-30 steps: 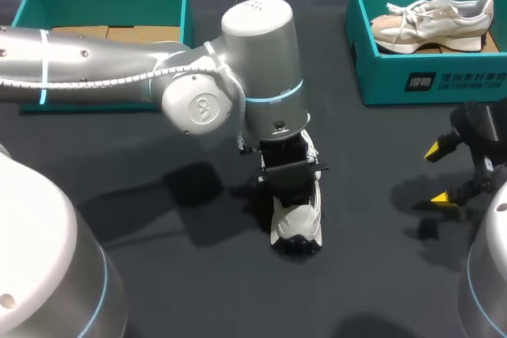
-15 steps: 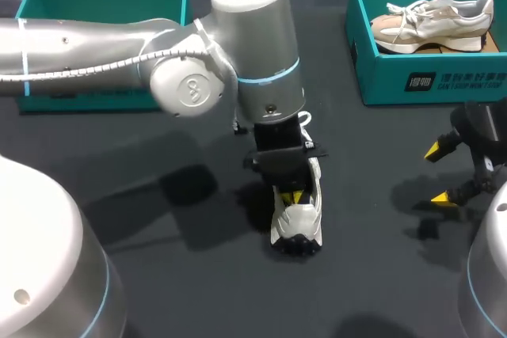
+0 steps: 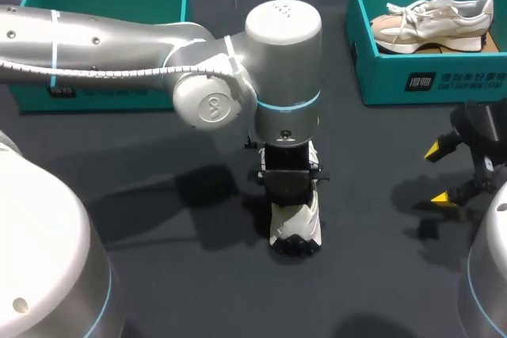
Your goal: Take the shoe out of the shoebox, open the shoe tongue, remove and reinsert the insole, then place the shoe into the shoebox
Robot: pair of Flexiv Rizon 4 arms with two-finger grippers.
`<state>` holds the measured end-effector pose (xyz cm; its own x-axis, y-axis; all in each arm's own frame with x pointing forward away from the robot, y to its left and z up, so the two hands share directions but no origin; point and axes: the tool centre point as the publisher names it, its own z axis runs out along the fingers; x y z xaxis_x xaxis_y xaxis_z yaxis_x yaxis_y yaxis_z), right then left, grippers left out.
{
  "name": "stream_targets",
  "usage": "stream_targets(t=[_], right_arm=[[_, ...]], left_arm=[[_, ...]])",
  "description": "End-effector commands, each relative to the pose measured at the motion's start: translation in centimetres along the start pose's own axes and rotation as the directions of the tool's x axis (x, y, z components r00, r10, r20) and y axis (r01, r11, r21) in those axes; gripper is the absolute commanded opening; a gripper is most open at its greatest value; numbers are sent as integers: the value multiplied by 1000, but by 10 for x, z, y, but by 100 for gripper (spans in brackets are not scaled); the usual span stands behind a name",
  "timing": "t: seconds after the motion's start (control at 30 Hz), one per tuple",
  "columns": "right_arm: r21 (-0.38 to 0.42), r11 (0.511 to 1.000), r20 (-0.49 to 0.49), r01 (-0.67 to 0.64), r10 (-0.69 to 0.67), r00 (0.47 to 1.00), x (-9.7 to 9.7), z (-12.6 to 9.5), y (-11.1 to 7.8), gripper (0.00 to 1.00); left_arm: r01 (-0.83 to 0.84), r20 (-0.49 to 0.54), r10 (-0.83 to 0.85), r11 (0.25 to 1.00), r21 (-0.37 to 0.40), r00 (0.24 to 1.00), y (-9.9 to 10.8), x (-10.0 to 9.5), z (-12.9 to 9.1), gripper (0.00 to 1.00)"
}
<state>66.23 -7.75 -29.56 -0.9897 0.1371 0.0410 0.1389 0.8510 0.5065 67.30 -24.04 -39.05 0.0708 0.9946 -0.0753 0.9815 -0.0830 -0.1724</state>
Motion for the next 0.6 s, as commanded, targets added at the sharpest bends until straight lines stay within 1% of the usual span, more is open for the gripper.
stream_targets(t=[0.03,0.1,0.2,0.33,0.53,0.6], right_arm=[[2,1000,3,-1,1,1000,2,0,0,100],[2,1000,3,-1,1,1000,2,0,0,100],[2,1000,3,-1,1,1000,2,0,0,100],[2,1000,3,-1,1,1000,2,0,0,100],[2,1000,3,-1,1,1000,2,0,0,100],[2,1000,3,-1,1,1000,2,0,0,100]], left_arm=[[27,12,-27,999,-43,1000,3,-5,14,0],[60,35,-57,996,-70,998,8,-7,15,0],[98,78,-92,992,-77,993,14,-11,10,0],[103,116,-94,992,-70,989,15,-11,-11,0],[27,132,-22,999,-34,991,8,-6,-43,0],[6,136,-1,999,-37,991,6,-6,-51,0]])
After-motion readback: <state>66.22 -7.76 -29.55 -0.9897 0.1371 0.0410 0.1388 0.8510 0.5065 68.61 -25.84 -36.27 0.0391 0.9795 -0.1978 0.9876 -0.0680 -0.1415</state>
